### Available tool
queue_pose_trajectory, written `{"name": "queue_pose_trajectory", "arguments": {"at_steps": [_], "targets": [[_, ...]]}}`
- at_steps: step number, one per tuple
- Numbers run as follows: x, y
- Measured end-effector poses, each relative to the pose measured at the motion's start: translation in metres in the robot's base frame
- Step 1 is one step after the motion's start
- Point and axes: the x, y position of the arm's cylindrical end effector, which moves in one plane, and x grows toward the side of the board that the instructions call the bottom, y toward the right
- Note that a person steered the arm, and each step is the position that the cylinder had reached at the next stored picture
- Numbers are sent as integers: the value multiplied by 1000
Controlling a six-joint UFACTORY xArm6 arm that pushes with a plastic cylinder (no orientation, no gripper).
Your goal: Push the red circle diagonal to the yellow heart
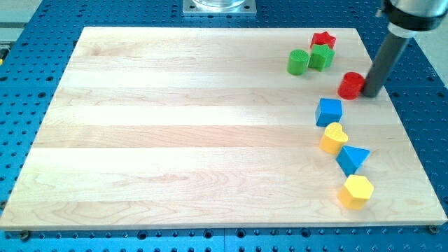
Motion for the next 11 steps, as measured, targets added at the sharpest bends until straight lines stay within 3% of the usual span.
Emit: {"name": "queue_pose_trajectory", "arguments": {"at_steps": [1, 2, 4, 5, 8, 9, 10, 11], "targets": [[-10, -42], [-8, -143], [-25, -200], [-13, -294], [-16, -393], [-15, -375], [-8, -316], [14, -353]]}}
